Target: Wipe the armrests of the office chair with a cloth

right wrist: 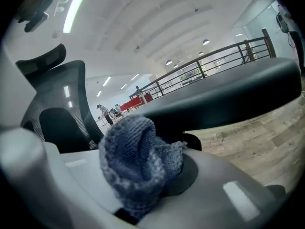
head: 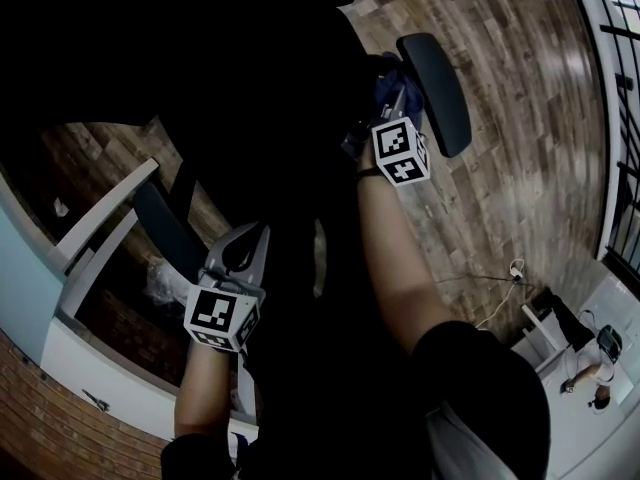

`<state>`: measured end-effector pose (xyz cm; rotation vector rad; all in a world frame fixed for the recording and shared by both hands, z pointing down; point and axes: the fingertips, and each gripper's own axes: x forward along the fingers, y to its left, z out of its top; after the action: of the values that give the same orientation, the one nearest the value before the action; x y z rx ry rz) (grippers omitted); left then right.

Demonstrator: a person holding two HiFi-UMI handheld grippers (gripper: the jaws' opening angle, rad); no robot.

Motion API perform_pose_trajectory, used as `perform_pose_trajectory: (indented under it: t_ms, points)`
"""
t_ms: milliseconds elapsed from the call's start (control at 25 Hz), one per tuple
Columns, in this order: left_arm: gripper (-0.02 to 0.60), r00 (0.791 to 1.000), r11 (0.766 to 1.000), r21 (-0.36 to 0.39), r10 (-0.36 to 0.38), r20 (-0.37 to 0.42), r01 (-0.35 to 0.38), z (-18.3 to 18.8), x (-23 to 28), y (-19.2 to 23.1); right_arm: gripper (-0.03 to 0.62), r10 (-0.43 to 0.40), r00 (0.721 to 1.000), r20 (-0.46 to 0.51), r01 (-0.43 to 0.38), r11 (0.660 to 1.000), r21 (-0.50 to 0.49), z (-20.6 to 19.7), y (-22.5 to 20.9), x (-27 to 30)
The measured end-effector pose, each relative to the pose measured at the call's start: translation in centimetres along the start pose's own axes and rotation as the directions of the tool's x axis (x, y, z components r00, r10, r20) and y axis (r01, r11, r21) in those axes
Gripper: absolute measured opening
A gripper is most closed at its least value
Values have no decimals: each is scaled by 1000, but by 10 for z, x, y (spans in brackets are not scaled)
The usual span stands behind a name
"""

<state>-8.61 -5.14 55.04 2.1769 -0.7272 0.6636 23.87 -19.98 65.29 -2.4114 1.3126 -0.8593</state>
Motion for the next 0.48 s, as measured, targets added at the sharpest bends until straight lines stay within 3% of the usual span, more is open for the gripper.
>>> perform_pose_trajectory:
  t_ms: [240, 480]
  points:
    - [6, 1000, 1000, -5, 16, -9, -16, 3, 4, -2, 48, -8, 997, -70, 4, 999, -48, -19, 3, 24]
    - [6, 999, 999, -43, 24, -32, -25, -5, 11, 1, 48, -83, 975, -204, 61, 992, -111, -63, -7, 60]
